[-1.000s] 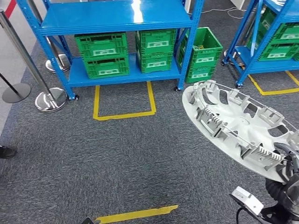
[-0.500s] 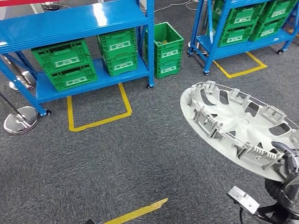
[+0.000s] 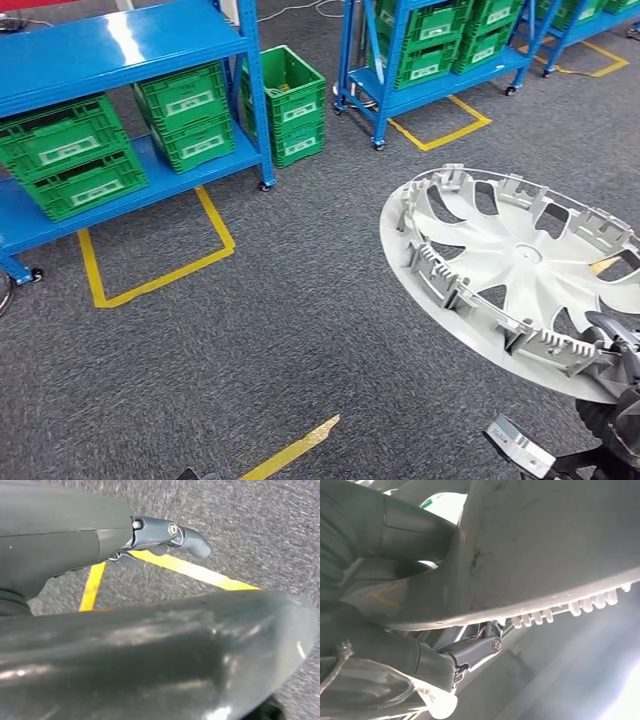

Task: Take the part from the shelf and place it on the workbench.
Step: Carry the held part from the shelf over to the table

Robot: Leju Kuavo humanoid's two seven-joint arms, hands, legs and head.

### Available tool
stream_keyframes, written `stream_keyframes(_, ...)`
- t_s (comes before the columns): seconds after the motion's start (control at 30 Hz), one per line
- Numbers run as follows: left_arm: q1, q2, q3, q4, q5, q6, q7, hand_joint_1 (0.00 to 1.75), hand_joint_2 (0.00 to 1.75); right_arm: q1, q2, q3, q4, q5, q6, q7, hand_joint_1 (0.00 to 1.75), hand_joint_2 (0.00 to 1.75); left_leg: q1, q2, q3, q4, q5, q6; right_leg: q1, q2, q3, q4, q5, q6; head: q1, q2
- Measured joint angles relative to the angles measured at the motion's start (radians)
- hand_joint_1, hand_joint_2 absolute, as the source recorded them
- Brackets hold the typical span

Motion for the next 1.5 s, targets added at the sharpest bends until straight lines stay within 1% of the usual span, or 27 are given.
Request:
stream_keyframes(0.07, 0.004, 0.0, 0.004, 0.001, 0.0, -0.001, -0.001, 0.0, 0.0, 0.002, 0.003, -0.001, -0.001, 0.003, 0.0, 0.001, 1.75, 1.75, -0.003, 0.032, -0.001, 0.0, -0.001, 0.001, -0.001, -0.012, -0.043, 0.097, -0.033, 0.003, 0.0, 0.0)
stream_keyframes(0.1, 0.005, 0.0, 0.006, 0.001, 0.0, -0.002, -0.001, 0.0, 0.0, 0.002, 0.004, -0.001, -0.001, 0.004, 0.0, 0.001, 1.75, 1.75, -0.004, 0.047, -0.001, 0.0, -0.001, 0.002, -0.001, -0.015, -0.038, 0.094, -0.022, 0.002, 0.0, 0.0)
stream_keyframes(0.13, 0.004, 0.0, 0.008, 0.001, 0.0, -0.002, -0.002, 0.0, 0.0, 0.003, 0.004, -0.001, -0.001, 0.006, 0.0, 0.001, 1.75, 1.75, -0.005, 0.06, 0.0, 0.0, -0.001, 0.001, 0.0, -0.021, -0.011, 0.049, 0.005, 0.0, 0.0, 0.0)
stream_keyframes(0.2, 0.003, -0.001, 0.011, 0.001, 0.0, -0.002, -0.002, 0.0, 0.0, 0.002, 0.006, -0.001, -0.003, 0.008, 0.0, 0.001, 1.75, 1.75, -0.009, 0.083, 0.003, 0.001, -0.004, -0.002, 0.008, -0.068, 0.073, -0.096, 0.058, -0.012, 0.001, 0.0)
stream_keyframes(0.27, 0.003, -0.001, 0.012, 0.002, -0.001, -0.002, -0.003, 0.0, 0.0, 0.001, 0.007, -0.002, -0.007, 0.009, 0.0, 0.001, 1.75, 1.75, -0.014, 0.103, 0.006, 0.002, -0.006, -0.011, 0.018, -0.105, 0.122, -0.182, 0.075, -0.025, 0.0, 0.0)
stream_keyframes(0.3, 0.004, -0.001, 0.012, 0.002, -0.001, -0.002, -0.003, 0.0, 0.0, 0.001, 0.008, -0.002, -0.008, 0.009, 0.0, 0.001, 1.75, 1.75, -0.016, 0.114, 0.007, 0.002, -0.006, -0.015, 0.022, -0.104, 0.123, -0.189, 0.073, -0.03, -0.001, 0.0)
stream_keyframes(0.37, 0.002, 0.0, 0.012, 0.002, -0.001, -0.002, -0.003, 0.0, 0.0, 0.003, 0.01, -0.003, -0.009, 0.009, 0.0, 0.001, 1.75, 1.75, -0.015, 0.124, 0.011, 0.004, -0.01, -0.026, 0.019, -0.077, 0.119, -0.192, 0.08, -0.04, -0.001, 0.0)
stream_keyframes(0.43, 0.0, -0.001, 0.013, 0.002, -0.002, -0.002, -0.004, 0.0, 0.0, 0.002, 0.014, -0.005, -0.012, 0.01, 0.0, -0.002, 1.75, 1.75, -0.011, 0.08, 0.0, 0.043, -0.042, -0.037, 0.013, -0.053, 0.121, -0.199, 0.088, -0.052, -0.003, 0.0)
stream_keyframes(0.5, 0.004, -0.002, 0.013, 0.003, -0.006, -0.003, -0.004, 0.0, 0.0, -0.001, 0.021, -0.006, -0.015, 0.01, 0.0, -0.017, 1.75, 1.75, -0.008, 0.022, -0.046, 0.156, -0.107, -0.041, 0.011, -0.028, 0.122, -0.2, 0.093, -0.06, -0.007, 0.0)
stream_keyframes(0.57, 0.01, -0.003, 0.013, 0.004, -0.013, -0.003, -0.004, 0.0, 0.0, -0.003, 0.033, -0.01, -0.016, 0.006, 0.0, -0.042, 1.75, 1.75, -0.008, 0.007, -0.092, 0.261, -0.144, -0.043, 0.012, 0.002, 0.12, -0.198, 0.095, -0.062, -0.008, 0.0)
stream_keyframes(0.6, 0.01, -0.003, 0.013, 0.005, -0.016, -0.003, -0.004, 0.0, 0.0, -0.003, 0.04, -0.015, -0.017, 0.003, 0.0, -0.06, 1.75, 1.75, -0.008, 0.006, -0.095, 0.267, -0.133, -0.043, 0.012, 0.018, 0.12, -0.196, 0.095, -0.062, -0.008, 0.0)
stream_keyframes(0.67, 0.009, -0.003, 0.013, 0.006, -0.025, -0.003, -0.004, 0.0, 0.0, -0.008, 0.059, -0.028, -0.021, -0.004, 0.0, -0.105, 1.75, 1.75, -0.005, -0.007, -0.056, 0.174, -0.062, -0.042, 0.011, 0.048, 0.12, -0.19, 0.094, -0.06, -0.008, 0.0)
stream_keyframes(0.73, 0.008, -0.004, 0.013, 0.007, -0.034, -0.003, -0.003, 0.0, 0.0, -0.02, 0.081, -0.048, -0.029, -0.007, 0.0, -0.154, 1.75, 1.75, 0.002, -0.06, -0.01, 0.06, -0.015, -0.039, 0.01, 0.076, 0.112, -0.181, 0.092, -0.053, -0.007, 0.0)
stream_keyframes(0.8, 0.008, -0.004, 0.014, 0.008, -0.042, -0.002, 0.0, 0.0, 0.0, -0.034, 0.101, -0.068, -0.041, -0.005, 0.0, -0.186, 1.75, 1.75, 0.004, -0.094, 0.003, 0.019, -0.016, -0.034, 0.006, 0.102, 0.097, -0.175, 0.096, -0.039, -0.007, 0.0)
stream_keyframes(0.87, 0.008, -0.005, 0.014, 0.009, -0.048, 0.0, 0.001, 0.0, 0.0, -0.038, 0.115, -0.087, -0.057, 0.001, -0.001, -0.195, 1.75, 1.75, 0.001, -0.073, 0.004, 0.01, -0.012, -0.024, 0.0, 0.117, 0.082, -0.174, 0.1, -0.025, -0.007, 0.0)
stream_keyframes(0.93, 0.007, -0.006, 0.014, 0.009, -0.054, 0.002, 0.001, 0.0, 0.0, -0.045, 0.123, -0.103, -0.072, 0.007, -0.001, -0.198, 1.75, 1.75, 0.002, -0.046, 0.005, 0.004, -0.008, -0.011, 0.002, 0.075, 0.058, -0.142, 0.08, -0.015, -0.003, 0.0)
stream_keyframes(1.0, 0.009, -0.006, 0.015, 0.009, -0.058, 0.003, 0.001, 0.0, 0.0, -0.057, 0.126, -0.113, -0.083, 0.01, -0.001, -0.199, 1.75, 1.75, 0.0, -0.015, 0.006, 0.003, -0.009, -0.003, 0.003, 0.013, 0.005, -0.034, 0.024, -0.008, 0.001, 0.0)
stream_keyframes(1.07, 0.012, -0.006, 0.015, 0.009, -0.061, 0.003, 0.001, 0.0, 0.0, -0.062, 0.13, -0.122, -0.089, 0.011, -0.001, -0.199, 1.75, 1.75, -0.003, 0.018, 0.006, 0.003, -0.01, -0.001, 0.001, -0.009, -0.051, 0.082, -0.019, -0.002, 0.001, 0.0)
stream_keyframes(1.1, 0.012, -0.006, 0.015, 0.009, -0.062, 0.004, 0.001, 0.0, 0.0, -0.062, 0.132, -0.127, -0.091, 0.011, -0.001, -0.199, 1.75, 1.75, -0.003, 0.033, 0.007, 0.003, -0.011, -0.001, 0.001, -0.013, -0.059, 0.099, -0.017, -0.001, 0.002, 0.0)
stream_keyframes(1.13, 0.011, -0.007, 0.015, 0.009, -0.063, 0.004, 0.002, 0.0, 0.0, -0.062, 0.133, -0.131, -0.092, 0.012, -0.001, -0.199, 1.75, 1.75, -0.004, 0.046, 0.008, 0.003, -0.013, -0.002, 0.0, -0.017, -0.046, 0.076, 0.004, -0.001, 0.002, 0.0)
stream_keyframes(1.17, 0.01, -0.008, 0.014, 0.009, -0.064, 0.004, 0.002, 0.0, 0.0, -0.062, 0.134, -0.134, -0.092, 0.012, -0.001, -0.199, 1.75, 1.75, -0.004, 0.059, 0.01, 0.003, -0.014, -0.004, 0.001, -0.026, -0.013, 0.017, 0.035, -0.003, 0.002, 0.0)
stream_keyframes(1.23, 0.009, -0.009, 0.015, 0.009, -0.065, 0.004, 0.002, 0.0, 0.0, -0.062, 0.135, -0.138, -0.096, 0.012, -0.001, -0.199, 1.75, 1.75, -0.007, 0.08, 0.015, 0.003, -0.019, -0.011, 0.007, -0.065, 0.063, -0.118, 0.078, -0.013, 0.001, 0.0)
stream_keyframes(1.27, 0.009, -0.009, 0.015, 0.009, -0.066, 0.004, 0.002, 0.0, 0.0, -0.062, 0.136, -0.139, -0.099, 0.011, -0.001, -0.199, 1.75, 1.75, -0.009, 0.09, 0.017, 0.004, -0.021, -0.016, 0.011, -0.078, 0.087, -0.159, 0.087, -0.019, 0.001, 0.0)
stream_keyframes(1.3, 0.009, -0.009, 0.015, 0.009, -0.067, 0.004, 0.002, 0.0, 0.0, -0.062, 0.137, -0.14, -0.101, 0.011, -0.001, -0.199, 1.75, 1.75, -0.01, 0.099, 0.018, 0.003, -0.022, -0.022, 0.015, -0.082, 0.095, -0.175, 0.087, -0.026, 0.0, 0.0)
stream_keyframes(1.37, 0.007, -0.009, 0.015, 0.009, -0.068, 0.004, 0.002, 0.0, 0.0, -0.06, 0.139, -0.144, -0.104, 0.009, -0.001, -0.199, 1.75, 1.75, -0.01, 0.115, 0.023, -0.001, -0.023, -0.034, 0.016, -0.059, 0.095, -0.179, 0.092, -0.04, 0.0, 0.0)
stream_keyframes(1.43, 0.005, -0.01, 0.014, 0.009, -0.07, 0.005, 0.002, 0.0, 0.0, -0.058, 0.142, -0.148, -0.107, 0.008, -0.001, -0.199, 1.75, 1.75, -0.006, 0.087, 0.019, 0.022, -0.044, -0.044, 0.012, -0.038, 0.098, -0.189, 0.099, -0.054, -0.004, 0.0)
stream_keyframes(1.5, 0.007, -0.011, 0.014, 0.009, -0.07, 0.005, 0.002, 0.0, 0.0, -0.06, 0.145, -0.149, -0.108, 0.008, -0.001, -0.199, 1.75, 1.75, -0.003, 0.033, -0.019, 0.118, -0.1, -0.047, 0.01, -0.018, 0.102, -0.195, 0.104, -0.064, -0.009, 0.0)
